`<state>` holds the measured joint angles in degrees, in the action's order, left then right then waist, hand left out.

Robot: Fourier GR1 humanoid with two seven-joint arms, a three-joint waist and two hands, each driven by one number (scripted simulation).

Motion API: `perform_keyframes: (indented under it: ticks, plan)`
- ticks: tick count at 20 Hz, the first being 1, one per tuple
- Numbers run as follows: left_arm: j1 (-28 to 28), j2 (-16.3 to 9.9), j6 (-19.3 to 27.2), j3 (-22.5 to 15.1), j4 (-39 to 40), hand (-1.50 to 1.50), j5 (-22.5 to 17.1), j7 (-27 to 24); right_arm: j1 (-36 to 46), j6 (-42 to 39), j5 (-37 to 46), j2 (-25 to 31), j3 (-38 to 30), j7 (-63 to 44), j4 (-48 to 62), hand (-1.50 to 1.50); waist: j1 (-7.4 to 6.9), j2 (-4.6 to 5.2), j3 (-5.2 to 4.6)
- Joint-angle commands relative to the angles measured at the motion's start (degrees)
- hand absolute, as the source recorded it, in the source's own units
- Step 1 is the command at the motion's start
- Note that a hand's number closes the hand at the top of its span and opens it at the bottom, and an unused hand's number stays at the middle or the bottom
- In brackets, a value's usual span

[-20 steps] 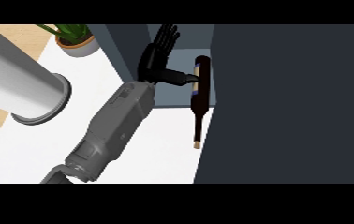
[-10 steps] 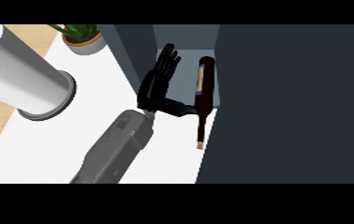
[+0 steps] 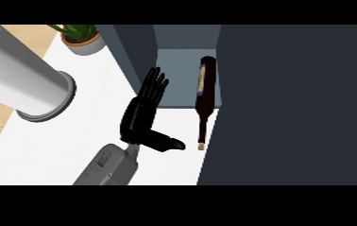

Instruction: Pick up the wine, place it into the cabinet and close the cabinet

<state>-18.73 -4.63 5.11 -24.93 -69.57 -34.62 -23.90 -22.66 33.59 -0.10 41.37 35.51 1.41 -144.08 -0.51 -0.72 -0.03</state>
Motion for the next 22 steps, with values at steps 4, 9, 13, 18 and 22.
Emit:
perform_keyframes:
  ticks: [4,9,13,18,22]
  plan:
    - [10.64,-5.2,-2.97,-0.52,-11.6,-1.5,-1.58,1.58,-1.38,-2.35,-0.32,4.74,1.69,-7.57,-13.34,-1.5,0.27,0.31,-0.06]
    - [13.24,-9.25,-7.36,3.87,-11.43,-1.5,-2.76,-1.84,0.69,-6.93,-5.45,4.8,2.37,-4.75,-10.9,-1.5,0.15,0.63,-0.04]
    - [15.65,-10.65,-6.09,4.55,-14.87,-1.5,-2.22,-1.91,-1.89,-13.82,-4.7,10.31,7.52,-2.36,-11.23,-1.5,0.36,0.26,0.0]
    - [19.46,-15.23,-8.77,8.1,-18.71,-1.5,-3.69,-2.39,-0.68,-17.58,-3.26,11.63,11.18,-1.39,-12.71,1.5,0.38,0.23,-0.02]
    - [19.71,-19.38,-13.41,13.58,-14.82,-1.5,-5.99,-3.04,-0.13,-17.05,0.41,9.8,15.06,-1.52,-12.47,1.5,1.02,0.34,-0.11]
